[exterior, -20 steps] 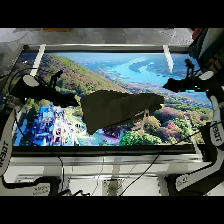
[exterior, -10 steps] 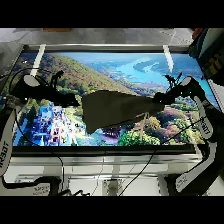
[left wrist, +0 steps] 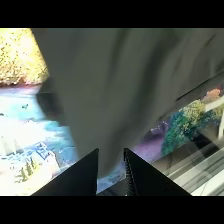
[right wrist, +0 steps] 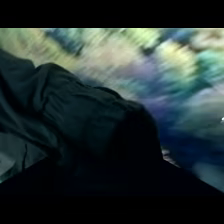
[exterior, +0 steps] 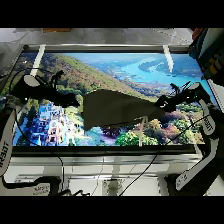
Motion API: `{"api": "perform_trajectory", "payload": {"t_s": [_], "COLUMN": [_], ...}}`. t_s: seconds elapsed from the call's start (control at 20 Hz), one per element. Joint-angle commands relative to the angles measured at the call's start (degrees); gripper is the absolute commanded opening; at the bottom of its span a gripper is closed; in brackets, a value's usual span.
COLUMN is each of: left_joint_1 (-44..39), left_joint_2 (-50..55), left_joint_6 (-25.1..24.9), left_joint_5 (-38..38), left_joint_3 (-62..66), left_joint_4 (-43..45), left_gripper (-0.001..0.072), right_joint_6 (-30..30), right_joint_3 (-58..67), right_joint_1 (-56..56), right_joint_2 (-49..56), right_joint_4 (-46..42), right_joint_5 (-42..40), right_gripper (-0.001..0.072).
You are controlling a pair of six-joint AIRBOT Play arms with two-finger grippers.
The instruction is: Fold the clothes and pants, and hang the long-sleeved shirts on hangers.
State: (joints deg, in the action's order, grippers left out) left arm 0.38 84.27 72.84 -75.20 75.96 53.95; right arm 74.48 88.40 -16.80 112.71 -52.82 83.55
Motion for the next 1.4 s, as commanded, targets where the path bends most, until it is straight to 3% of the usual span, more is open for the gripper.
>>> {"api": "perform_trajectory", "payload": {"t_s": [0.0,0.05,0.15,0.2,0.3,0.45,0.7,0.95,1.35], "left_joint_1": [0.0,0.0,0.0,0.0,-0.3,-2.7,-9.8,-13.6,-14.2], "left_joint_2": [0.1,0.1,0.2,0.4,1.6,4.7,8.1,9.4,9.7], "left_joint_6": [0.0,0.0,-0.1,-0.5,-0.5,-0.7,-0.6,0.0,0.0], "left_joint_5": [0.0,0.0,0.6,1.3,2.4,6.1,9.6,14.5,14.6], "left_joint_3": [0.0,0.0,0.0,-0.1,-0.1,-0.1,-0.1,-0.1,-0.1], "left_joint_4": [0.0,0.0,0.0,0.0,0.1,5.0,18.4,19.3,19.3], "left_gripper": [0.0176,0.0176,0.0033,0.0004,0.0003,0.0002,0.0002,0.0002,0.0002], "right_joint_6": [-5.8,-8.2,-11.1,-12.4,-15.1,-15.6,-10.4,-7.6,-4.5], "right_joint_3": [-2.6,-2.9,-2.9,-2.9,-2.8,-0.7,2.1,2.1,2.1], "right_joint_1": [2.1,3.6,6.8,8.7,12.3,15.1,12.0,9.7,17.9], "right_joint_2": [2.6,2.6,2.5,2.5,2.4,2.3,2.1,2.0,2.0], "right_joint_4": [10.1,12.1,17.3,20.9,24.2,20.6,13.0,7.1,8.6], "right_joint_5": [3.2,2.1,1.5,1.6,1.1,0.9,2.6,0.8,-5.4], "right_gripper": [0.0584,0.0583,0.0583,0.0585,0.0690,0.0687,0.0688,0.0688,0.0687]}}
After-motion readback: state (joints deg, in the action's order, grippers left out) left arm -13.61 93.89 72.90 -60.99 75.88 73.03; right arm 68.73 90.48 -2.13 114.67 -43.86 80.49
